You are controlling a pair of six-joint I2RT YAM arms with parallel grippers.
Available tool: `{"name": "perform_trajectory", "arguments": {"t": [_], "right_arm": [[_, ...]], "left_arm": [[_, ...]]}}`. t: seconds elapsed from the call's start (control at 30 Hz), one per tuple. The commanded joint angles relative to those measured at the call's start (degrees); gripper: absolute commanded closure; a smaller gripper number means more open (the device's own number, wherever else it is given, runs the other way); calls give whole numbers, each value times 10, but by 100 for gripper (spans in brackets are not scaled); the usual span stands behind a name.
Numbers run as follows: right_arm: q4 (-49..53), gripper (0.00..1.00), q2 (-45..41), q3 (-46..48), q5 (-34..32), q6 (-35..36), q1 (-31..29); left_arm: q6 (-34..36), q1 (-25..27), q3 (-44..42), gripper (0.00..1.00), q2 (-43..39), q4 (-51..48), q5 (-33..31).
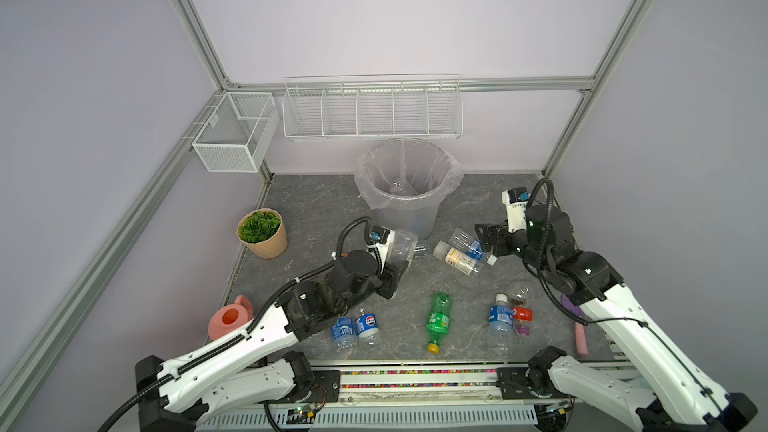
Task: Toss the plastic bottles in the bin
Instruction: 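Close the left gripper on the clear plastic container and lift it, then carry the clear container over the bin with the left gripper and release it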
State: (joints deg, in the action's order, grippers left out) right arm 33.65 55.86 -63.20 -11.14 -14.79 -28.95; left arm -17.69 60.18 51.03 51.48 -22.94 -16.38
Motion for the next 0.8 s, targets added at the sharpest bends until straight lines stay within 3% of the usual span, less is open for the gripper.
{"name": "perform_trajectory", "arguments": {"t": [0.0,0.33,0.53,0.77], "right_arm": [[-3,12,-10,7,-4,-9,4],[-5,11,-18,14,3,-20,4],[-7,12,-17,13,4,-23,4],[-9,12,-15,17,4,-23,4]], "left_arm": [[35,3,-16,69,-61,49,-68],[124,3,1,74,-170,112,-154],[205,3,34,77,-181,181,-180],[294,3,71,80,-169,266,-168]]}}
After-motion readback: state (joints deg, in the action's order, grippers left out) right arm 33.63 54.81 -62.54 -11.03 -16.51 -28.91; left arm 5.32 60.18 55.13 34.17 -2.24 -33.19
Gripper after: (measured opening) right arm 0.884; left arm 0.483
